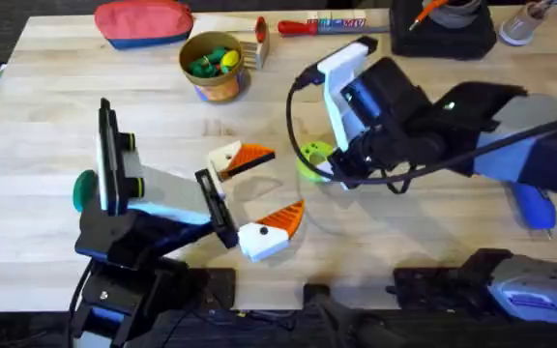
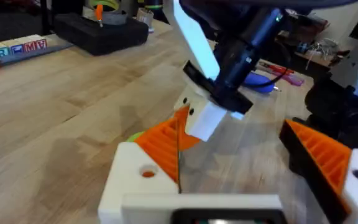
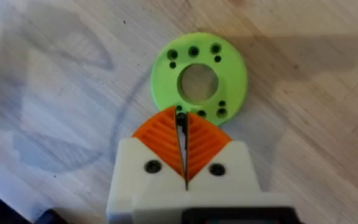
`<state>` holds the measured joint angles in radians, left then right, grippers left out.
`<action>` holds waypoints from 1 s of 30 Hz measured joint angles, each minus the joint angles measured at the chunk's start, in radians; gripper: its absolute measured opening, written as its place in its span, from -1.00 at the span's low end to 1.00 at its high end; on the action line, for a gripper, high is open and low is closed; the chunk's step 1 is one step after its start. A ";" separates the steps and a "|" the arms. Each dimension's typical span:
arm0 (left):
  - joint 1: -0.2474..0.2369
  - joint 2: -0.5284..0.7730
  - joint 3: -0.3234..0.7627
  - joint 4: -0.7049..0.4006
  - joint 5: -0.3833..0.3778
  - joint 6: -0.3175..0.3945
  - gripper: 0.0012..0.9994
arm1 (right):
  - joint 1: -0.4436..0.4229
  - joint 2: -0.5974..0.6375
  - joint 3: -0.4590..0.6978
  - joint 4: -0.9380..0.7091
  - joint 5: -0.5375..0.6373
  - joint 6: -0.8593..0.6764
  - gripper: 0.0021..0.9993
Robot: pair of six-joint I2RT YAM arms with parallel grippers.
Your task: Pick up the gripper from the table and insert it into the empty holder that is missing its gripper. Then pick up a screw, insert it into the mounting hole, and use the screwdriver to tighten it. Finally, clean up the table by picking up the vegetable and placing it into the bucket.
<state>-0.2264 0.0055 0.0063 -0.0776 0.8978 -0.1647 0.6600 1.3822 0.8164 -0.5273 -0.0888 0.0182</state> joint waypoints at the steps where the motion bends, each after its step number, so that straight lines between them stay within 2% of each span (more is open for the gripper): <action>1: 0.000 0.000 0.000 0.000 0.000 0.000 0.98 | -0.004 -0.003 0.023 -0.019 0.001 -0.007 -1.00; 8: 0.000 0.000 0.000 0.000 0.000 0.000 0.98 | -0.015 -0.053 0.230 -0.144 -0.016 -0.044 -1.00; 16: 0.000 0.000 0.000 0.000 0.000 0.001 0.98 | 0.000 -0.055 0.406 -0.291 -0.048 -0.046 -1.00; 18: 0.000 0.000 0.000 0.000 0.000 0.003 0.98 | 0.027 -0.051 0.464 -0.319 -0.051 -0.026 -1.00; 19: 0.000 0.000 0.000 0.000 0.000 0.009 0.98 | 0.081 -0.029 0.541 -0.341 -0.057 -0.007 -1.00; 21: 0.000 0.000 0.000 -0.001 0.000 0.023 0.98 | 0.125 -0.001 0.589 -0.345 -0.059 0.006 -1.00; 22: 0.000 0.000 0.000 -0.001 0.000 0.049 0.97 | 0.192 0.061 0.658 -0.353 -0.083 0.020 -1.00; 26: 0.000 0.000 0.000 -0.001 0.001 0.067 0.98 | 0.258 0.144 0.718 -0.370 -0.117 0.035 -1.00; 30: 0.000 0.000 0.000 -0.001 0.004 0.075 0.98 | 0.280 0.186 0.727 -0.377 -0.130 0.043 -1.00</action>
<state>-0.2264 0.0055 0.0063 -0.0784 0.9016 -0.0897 0.9403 1.5682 1.5436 -0.9041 -0.2188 0.0611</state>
